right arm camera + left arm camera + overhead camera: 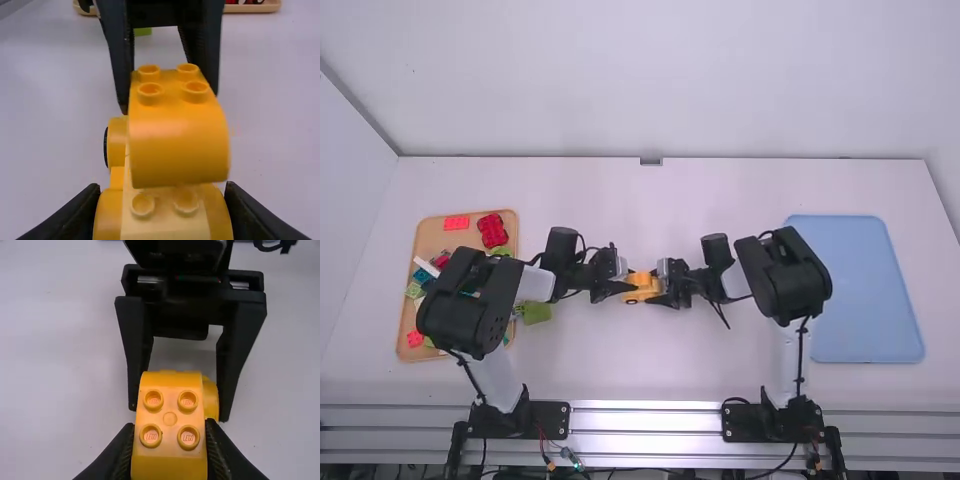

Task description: Assemble lego blocks to make yellow taxi

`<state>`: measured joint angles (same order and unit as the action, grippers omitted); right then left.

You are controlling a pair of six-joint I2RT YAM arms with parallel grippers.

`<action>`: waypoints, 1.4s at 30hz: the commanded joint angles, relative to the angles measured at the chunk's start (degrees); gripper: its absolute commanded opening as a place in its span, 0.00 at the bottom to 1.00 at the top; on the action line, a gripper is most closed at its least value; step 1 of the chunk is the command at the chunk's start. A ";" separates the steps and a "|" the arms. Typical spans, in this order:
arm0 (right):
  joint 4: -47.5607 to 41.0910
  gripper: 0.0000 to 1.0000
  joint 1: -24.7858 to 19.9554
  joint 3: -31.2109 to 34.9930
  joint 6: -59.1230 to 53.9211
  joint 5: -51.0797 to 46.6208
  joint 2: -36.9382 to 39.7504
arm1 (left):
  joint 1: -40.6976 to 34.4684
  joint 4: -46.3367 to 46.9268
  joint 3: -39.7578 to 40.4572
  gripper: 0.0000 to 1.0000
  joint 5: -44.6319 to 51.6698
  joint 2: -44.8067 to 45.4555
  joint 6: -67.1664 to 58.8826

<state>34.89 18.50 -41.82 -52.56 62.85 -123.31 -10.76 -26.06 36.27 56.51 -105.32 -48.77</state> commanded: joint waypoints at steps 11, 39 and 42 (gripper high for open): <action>-0.87 0.50 0.33 0.11 -0.39 -3.32 -0.87 | -0.39 4.22 0.85 0.09 -2.19 -0.68 0.94; -0.68 0.49 1.14 0.15 -0.37 -3.30 -0.87 | -6.56 8.59 0.85 0.02 -11.54 -0.68 0.50; -0.66 0.50 1.01 0.15 -0.39 -3.32 -0.87 | -6.51 9.38 0.85 0.02 -11.61 -0.68 0.37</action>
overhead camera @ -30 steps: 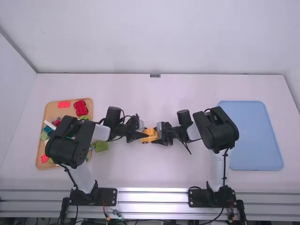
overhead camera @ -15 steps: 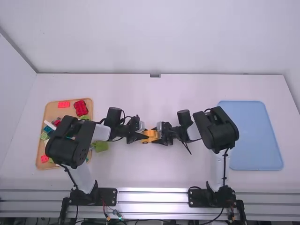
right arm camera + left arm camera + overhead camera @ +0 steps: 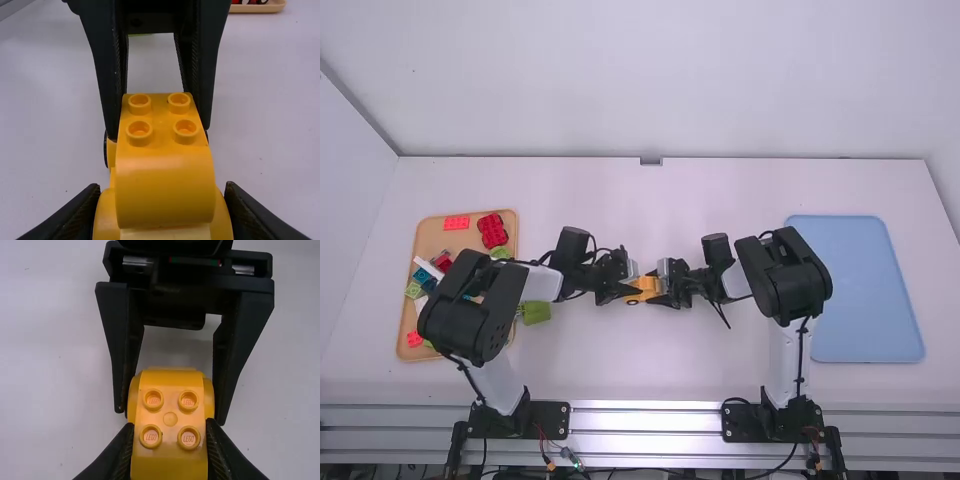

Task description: Assemble lego blocks to make yellow taxi

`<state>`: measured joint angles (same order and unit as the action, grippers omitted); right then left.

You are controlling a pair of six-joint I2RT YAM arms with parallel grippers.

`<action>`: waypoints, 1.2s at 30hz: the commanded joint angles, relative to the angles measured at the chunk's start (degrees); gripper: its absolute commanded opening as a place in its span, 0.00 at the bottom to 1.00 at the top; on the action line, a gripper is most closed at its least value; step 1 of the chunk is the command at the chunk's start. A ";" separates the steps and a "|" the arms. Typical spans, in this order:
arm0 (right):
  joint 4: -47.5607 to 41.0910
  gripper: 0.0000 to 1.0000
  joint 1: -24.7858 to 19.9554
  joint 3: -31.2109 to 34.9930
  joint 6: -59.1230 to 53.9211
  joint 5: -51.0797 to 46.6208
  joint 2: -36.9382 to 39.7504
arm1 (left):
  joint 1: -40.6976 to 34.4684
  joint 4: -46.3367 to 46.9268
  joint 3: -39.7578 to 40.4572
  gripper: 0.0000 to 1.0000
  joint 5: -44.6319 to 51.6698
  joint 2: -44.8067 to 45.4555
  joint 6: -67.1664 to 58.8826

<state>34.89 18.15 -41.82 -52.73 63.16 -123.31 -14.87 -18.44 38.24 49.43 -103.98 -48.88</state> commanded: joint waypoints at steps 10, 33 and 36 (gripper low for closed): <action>-0.70 0.50 1.40 0.15 -0.24 -3.63 -0.87 | -3.02 2.91 -0.87 0.01 -7.04 -2.01 0.48; -0.70 0.49 1.40 0.15 -0.09 -3.65 -0.87 | -8.22 17.92 7.26 0.01 -14.58 -2.01 -1.95; -0.72 0.49 1.40 0.15 -0.07 -3.67 -0.87 | -9.40 18.21 7.96 0.01 -14.62 -2.01 -1.95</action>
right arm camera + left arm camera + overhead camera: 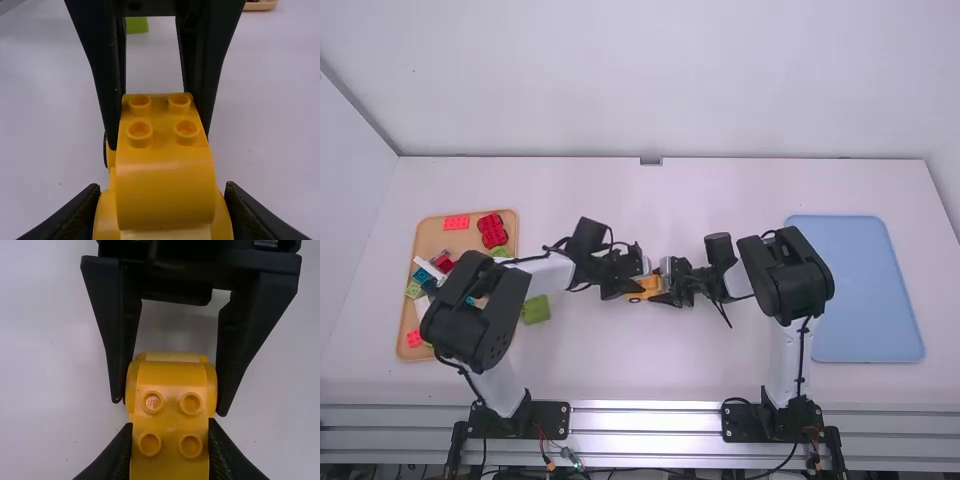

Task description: Assemble lego blocks to make yellow taxi

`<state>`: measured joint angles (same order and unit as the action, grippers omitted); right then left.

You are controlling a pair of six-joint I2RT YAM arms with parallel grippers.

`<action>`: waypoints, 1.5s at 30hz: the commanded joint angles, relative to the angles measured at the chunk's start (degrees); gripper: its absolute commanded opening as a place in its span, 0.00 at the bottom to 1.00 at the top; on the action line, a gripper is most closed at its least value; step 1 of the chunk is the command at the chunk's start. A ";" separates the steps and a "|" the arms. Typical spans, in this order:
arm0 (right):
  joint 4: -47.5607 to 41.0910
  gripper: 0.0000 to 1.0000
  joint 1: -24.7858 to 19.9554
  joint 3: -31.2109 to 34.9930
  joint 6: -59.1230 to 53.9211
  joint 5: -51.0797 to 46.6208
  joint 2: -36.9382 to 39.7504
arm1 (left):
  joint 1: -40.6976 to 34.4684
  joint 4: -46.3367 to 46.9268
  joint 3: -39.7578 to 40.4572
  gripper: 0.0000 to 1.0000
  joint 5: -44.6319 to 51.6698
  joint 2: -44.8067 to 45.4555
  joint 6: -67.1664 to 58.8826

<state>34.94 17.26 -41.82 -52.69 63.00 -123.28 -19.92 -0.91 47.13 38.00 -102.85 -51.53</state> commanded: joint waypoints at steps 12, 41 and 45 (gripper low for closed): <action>-0.94 0.47 2.29 0.15 -0.09 -3.52 -0.90 | -7.98 12.52 5.86 0.01 -5.79 -3.15 -3.19; -1.18 0.46 2.29 0.15 -0.09 -3.54 -0.90 | -7.37 7.56 3.45 0.11 -4.42 -2.71 -3.78; -1.20 0.46 2.29 0.15 -0.11 -3.54 -0.90 | -7.63 7.89 3.45 0.17 -4.39 -1.57 -3.80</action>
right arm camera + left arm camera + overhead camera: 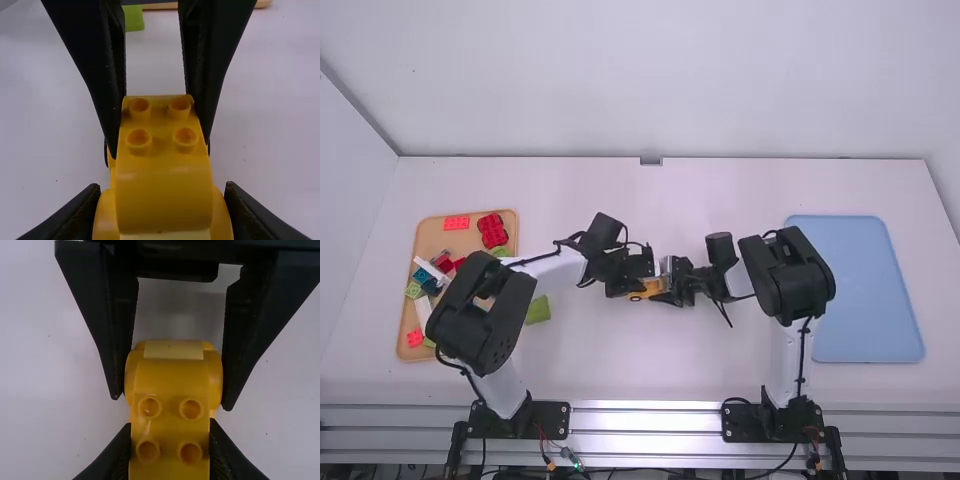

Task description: Assemble lego blocks to make yellow taxi

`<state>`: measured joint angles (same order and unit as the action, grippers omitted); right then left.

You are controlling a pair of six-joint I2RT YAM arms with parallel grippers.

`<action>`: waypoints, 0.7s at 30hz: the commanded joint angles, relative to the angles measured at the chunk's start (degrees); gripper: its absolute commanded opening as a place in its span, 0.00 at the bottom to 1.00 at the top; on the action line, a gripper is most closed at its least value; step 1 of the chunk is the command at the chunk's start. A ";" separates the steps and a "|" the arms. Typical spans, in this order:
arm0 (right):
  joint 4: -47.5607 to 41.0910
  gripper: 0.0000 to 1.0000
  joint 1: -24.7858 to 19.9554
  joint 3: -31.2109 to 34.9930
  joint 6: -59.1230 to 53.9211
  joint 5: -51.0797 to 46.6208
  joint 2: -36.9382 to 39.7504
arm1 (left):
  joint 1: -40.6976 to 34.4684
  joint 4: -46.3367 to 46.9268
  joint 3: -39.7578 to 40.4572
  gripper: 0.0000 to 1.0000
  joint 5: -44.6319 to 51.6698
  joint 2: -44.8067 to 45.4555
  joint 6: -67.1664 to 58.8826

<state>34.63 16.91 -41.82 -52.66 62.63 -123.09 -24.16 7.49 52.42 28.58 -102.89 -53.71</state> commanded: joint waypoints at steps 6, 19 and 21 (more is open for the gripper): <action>-1.27 0.46 2.64 0.15 0.31 -5.55 -1.09 | -2.97 -0.44 -1.81 0.19 5.05 -0.20 -1.62; -1.92 0.46 2.64 0.15 0.09 -5.70 -1.09 | -2.16 -0.44 -1.81 0.33 5.07 0.66 -1.38; -1.92 0.46 2.64 0.13 0.07 -5.70 -1.09 | -1.90 -0.33 -1.84 0.36 5.03 1.20 -1.20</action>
<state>33.58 18.48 -41.82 -52.86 62.50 -122.83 -24.82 6.76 51.35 30.61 -102.50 -54.06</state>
